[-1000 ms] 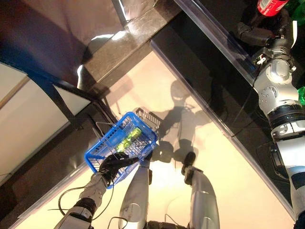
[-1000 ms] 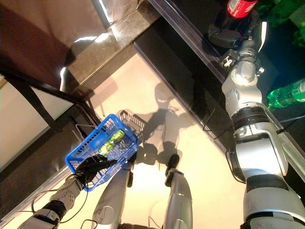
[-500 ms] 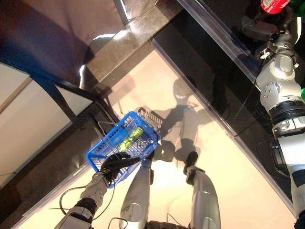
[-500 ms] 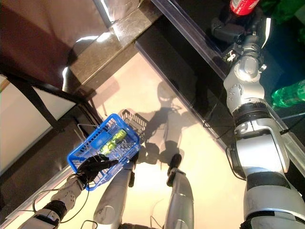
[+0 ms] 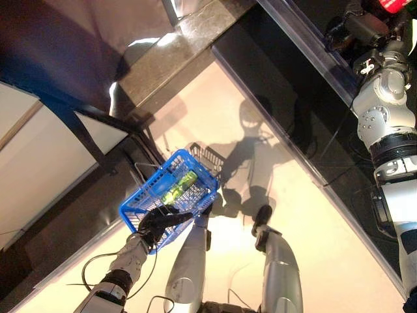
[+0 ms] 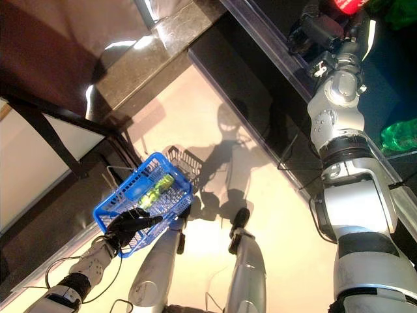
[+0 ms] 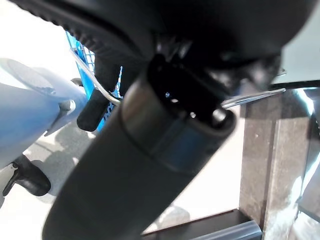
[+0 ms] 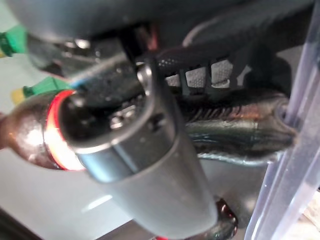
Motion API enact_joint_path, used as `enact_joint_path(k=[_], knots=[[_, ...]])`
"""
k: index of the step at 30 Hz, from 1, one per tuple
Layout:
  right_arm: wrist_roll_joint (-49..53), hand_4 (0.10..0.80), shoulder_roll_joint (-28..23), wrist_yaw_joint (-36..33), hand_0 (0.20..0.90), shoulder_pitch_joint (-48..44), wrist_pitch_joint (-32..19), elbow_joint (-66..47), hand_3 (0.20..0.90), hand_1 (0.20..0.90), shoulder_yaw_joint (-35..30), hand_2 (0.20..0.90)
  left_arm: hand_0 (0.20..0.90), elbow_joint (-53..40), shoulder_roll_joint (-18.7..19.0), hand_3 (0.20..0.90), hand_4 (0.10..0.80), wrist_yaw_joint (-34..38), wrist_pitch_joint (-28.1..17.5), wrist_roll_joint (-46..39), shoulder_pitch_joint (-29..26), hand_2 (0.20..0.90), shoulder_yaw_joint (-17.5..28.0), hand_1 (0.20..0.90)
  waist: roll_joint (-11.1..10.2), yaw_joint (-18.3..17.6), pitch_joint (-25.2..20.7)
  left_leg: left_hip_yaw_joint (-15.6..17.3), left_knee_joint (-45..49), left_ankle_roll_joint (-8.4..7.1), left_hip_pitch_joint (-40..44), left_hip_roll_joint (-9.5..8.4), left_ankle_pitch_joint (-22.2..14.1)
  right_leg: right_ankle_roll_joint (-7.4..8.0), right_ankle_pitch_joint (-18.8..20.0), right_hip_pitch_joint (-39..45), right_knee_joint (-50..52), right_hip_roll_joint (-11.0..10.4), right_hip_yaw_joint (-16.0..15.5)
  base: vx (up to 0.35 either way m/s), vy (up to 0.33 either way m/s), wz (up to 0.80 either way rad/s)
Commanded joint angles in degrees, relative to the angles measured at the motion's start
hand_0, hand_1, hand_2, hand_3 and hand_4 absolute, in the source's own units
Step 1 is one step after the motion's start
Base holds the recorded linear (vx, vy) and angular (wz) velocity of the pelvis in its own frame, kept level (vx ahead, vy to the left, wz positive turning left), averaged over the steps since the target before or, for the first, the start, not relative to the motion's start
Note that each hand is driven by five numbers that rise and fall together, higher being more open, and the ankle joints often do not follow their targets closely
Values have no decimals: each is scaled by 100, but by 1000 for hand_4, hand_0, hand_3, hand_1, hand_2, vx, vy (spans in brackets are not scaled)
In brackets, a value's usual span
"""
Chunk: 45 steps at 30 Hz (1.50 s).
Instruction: Pick up the drink and place into the basket.
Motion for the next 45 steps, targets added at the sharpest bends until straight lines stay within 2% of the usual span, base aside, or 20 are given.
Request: enact_joint_path(k=[1, 14, 22, 29, 36, 45], knots=[[74, 100, -599, 62, 300, -1124, -623, -363, 200, 300, 385, 300, 300, -440, 508, 200, 100, -303, -207, -190, 652, 300, -82, 300, 157, 59, -121, 166, 371, 261, -41, 2, -361, 377, 218, 264, -439, -187, -50, 0, 0, 0], [210, 100, -583, 188, 300, -1097, -718, -259, 200, 300, 341, 300, 300, -398, 524, 200, 100, -373, -242, -179, 648, 300, -99, 300, 158, 52, -121, 217, 246, 228, 48, 34, -306, 390, 252, 349, -546, -182, -81, 0, 0, 0], [113, 100, -582, 472, 300, -888, -709, -398, 200, 300, 291, 300, 300, -336, 560, 200, 100, -476, -227, -84, 690, 300, -11, 300, 81, 22, -218, 299, 25, 205, 398, 40, -300, 433, 313, 671, -819, -138, -66, 3, -1, -1], [276, 100, -757, 1192, 300, -496, -595, -526, 200, 300, 143, 300, 300, -204, 649, 200, 100, -632, -173, 165, 790, 300, 141, 300, -138, 18, -669, 440, -524, 137, 1105, 56, -267, 587, 523, 1430, -1509, -116, -104, 56, -32, -6], [89, 100, -773, 1810, 300, 330, -361, -1266, 200, 300, -85, 300, 300, 39, 620, 200, 100, -746, -193, 611, 1056, 300, 315, 300, -318, -8, -1285, 596, -1328, 34, 1881, 96, -75, 723, 793, 2246, -2307, -77, -190, 86, -31, 0], [28, 100, -565, 1931, 300, 1410, -105, -2330, 200, 300, -417, 300, 300, 90, 575, 200, 100, -851, -212, 790, 1068, 300, 429, 300, -492, -70, -1932, 724, -1670, -63, 2329, 154, 29, 788, 993, 2854, -2864, -35, -397, 43, -32, 9]])
